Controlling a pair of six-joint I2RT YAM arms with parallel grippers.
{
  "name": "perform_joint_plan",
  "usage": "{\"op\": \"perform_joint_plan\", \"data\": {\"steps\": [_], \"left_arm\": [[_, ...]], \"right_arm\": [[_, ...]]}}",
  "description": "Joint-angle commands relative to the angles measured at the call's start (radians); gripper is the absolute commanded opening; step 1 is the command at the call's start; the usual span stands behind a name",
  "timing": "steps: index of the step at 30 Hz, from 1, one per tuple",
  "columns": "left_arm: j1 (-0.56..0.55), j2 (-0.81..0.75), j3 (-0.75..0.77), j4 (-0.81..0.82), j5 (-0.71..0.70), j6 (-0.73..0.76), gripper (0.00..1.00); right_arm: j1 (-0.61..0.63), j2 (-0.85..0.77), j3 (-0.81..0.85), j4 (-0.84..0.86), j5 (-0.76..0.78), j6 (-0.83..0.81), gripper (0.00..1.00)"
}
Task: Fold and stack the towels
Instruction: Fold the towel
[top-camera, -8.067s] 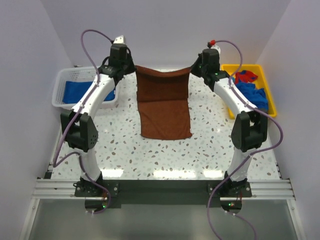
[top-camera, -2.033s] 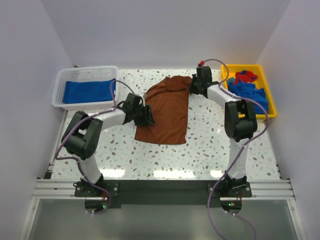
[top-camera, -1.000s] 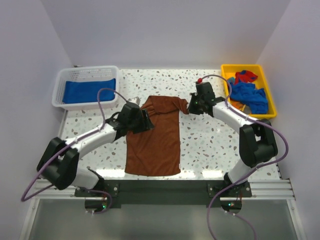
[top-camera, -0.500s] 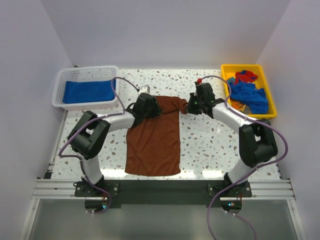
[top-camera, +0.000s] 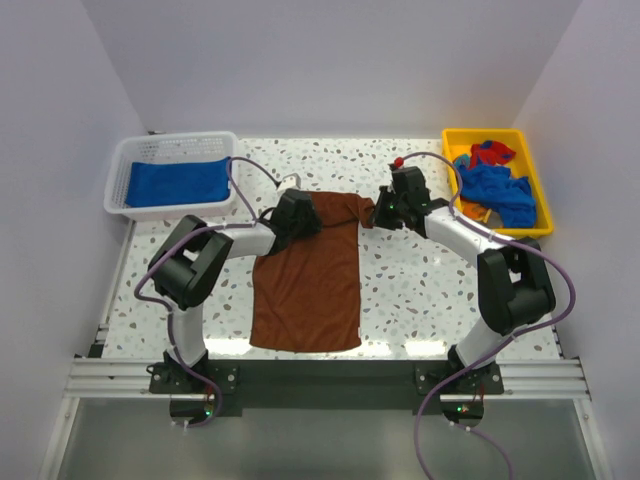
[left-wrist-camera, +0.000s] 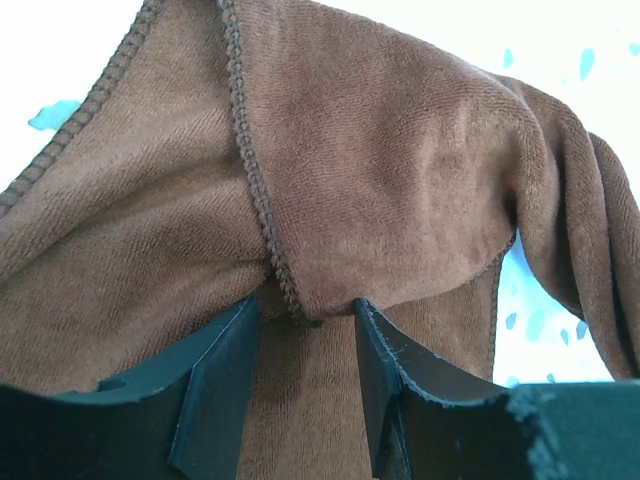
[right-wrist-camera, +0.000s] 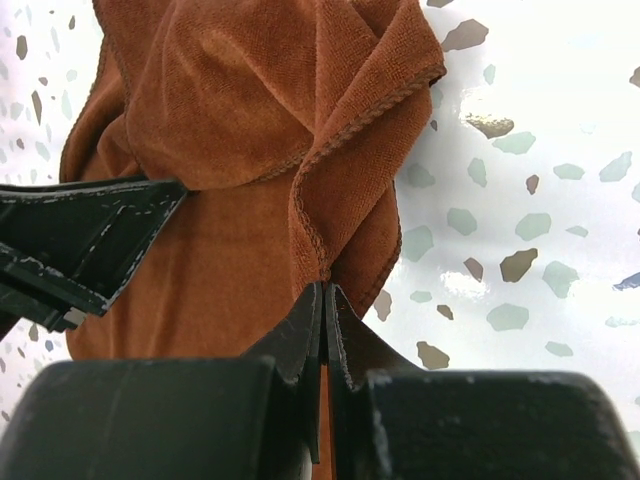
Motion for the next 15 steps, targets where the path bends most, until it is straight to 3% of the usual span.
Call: {"op": "perform_joint_plan", "data": {"steps": [1,15], "left_arm": [[0.000,0.018,0.031,0.078,-0.003,0.005,0.49],[0.000,0.022,0.025,0.172,0.051,0.022,0.40]], "right_arm": [[-0.001,0.004,-0.011,0.039,-0.018,0.013,0.00],[-0.001,0.007,-0.022,0.043,-0.018,0.011,0.00]]}}
